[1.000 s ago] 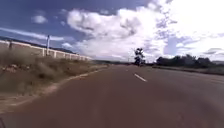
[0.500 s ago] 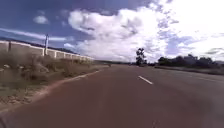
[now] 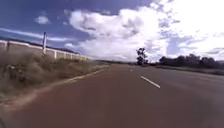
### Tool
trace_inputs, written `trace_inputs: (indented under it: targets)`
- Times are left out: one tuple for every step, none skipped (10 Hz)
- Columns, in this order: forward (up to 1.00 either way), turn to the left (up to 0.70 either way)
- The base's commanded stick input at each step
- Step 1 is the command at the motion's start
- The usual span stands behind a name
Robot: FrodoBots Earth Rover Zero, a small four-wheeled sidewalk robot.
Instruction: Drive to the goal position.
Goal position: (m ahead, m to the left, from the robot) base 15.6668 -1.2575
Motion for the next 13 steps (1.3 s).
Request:
trace_inputs:
  targets:
    - [1.0,-0.32]
    - [1.0,-0.32]
    - [1.0,-0.31]
    - [1.0,0.0]
    - [1.0,0.0]
    - [1.0,0.0]
    - [1.0,0.0]
    - [1.0,0.0]
    - [1.0,0.0]
    - [1.0,0.0]
    - [1.0,0.0]
    - [1.0,0.0]
    - [1.0,0.0]
